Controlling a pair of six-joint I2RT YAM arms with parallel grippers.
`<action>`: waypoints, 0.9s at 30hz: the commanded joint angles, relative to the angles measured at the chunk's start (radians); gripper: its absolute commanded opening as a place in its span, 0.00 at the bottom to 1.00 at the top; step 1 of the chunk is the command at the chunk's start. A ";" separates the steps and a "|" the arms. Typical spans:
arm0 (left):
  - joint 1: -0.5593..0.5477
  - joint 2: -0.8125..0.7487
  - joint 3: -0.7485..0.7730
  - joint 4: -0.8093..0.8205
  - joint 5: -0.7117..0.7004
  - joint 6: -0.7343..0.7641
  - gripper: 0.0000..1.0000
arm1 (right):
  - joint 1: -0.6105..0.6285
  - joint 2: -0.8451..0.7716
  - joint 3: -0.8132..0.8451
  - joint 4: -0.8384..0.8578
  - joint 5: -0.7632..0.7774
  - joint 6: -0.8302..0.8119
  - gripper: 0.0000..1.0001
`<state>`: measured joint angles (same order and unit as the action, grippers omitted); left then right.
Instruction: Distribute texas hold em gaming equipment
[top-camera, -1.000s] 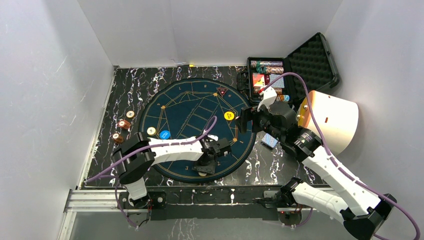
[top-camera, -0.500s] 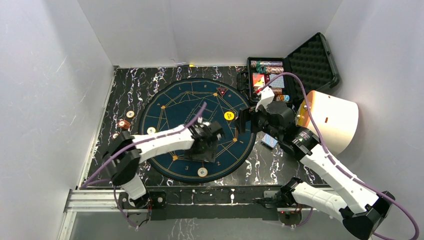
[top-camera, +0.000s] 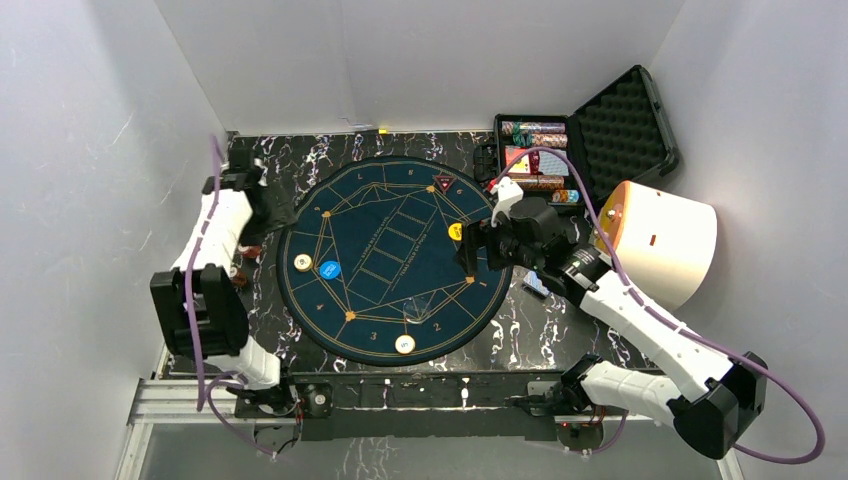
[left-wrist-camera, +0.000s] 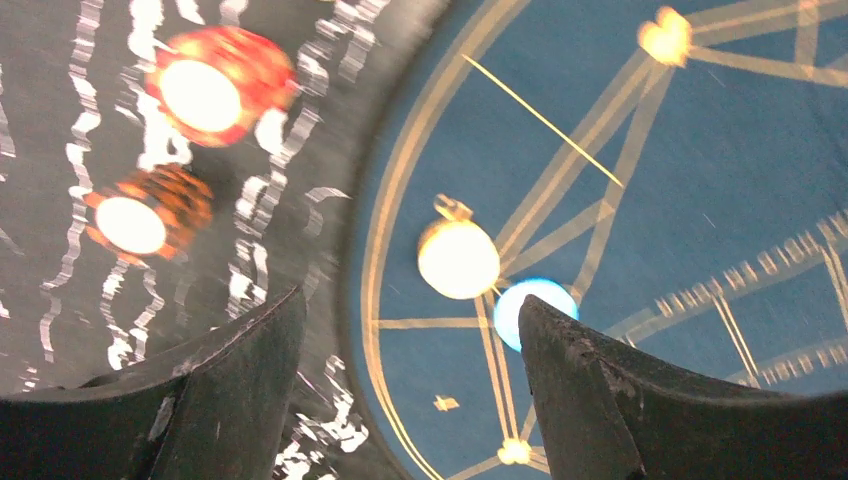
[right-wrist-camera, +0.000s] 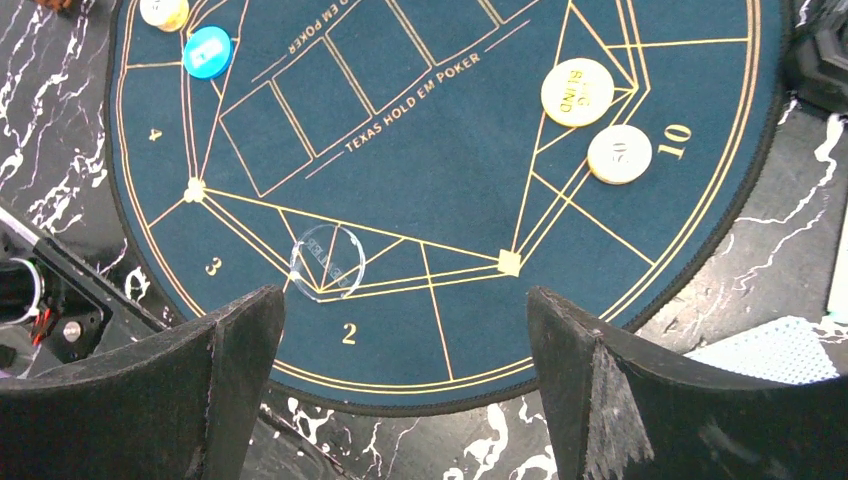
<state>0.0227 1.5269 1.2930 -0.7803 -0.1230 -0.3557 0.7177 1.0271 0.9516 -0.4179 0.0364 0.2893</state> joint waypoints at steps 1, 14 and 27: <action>0.183 0.086 0.062 0.076 0.028 0.118 0.76 | 0.002 0.018 0.023 0.031 -0.059 -0.007 0.98; 0.350 0.286 0.147 0.098 0.082 0.126 0.72 | 0.025 0.046 0.015 0.054 -0.042 -0.026 0.98; 0.352 0.380 0.134 0.120 0.102 0.130 0.65 | 0.032 0.045 0.014 0.060 -0.031 -0.031 0.99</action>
<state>0.3710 1.8980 1.4220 -0.6540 -0.0452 -0.2401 0.7422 1.0817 0.9516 -0.4088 -0.0032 0.2798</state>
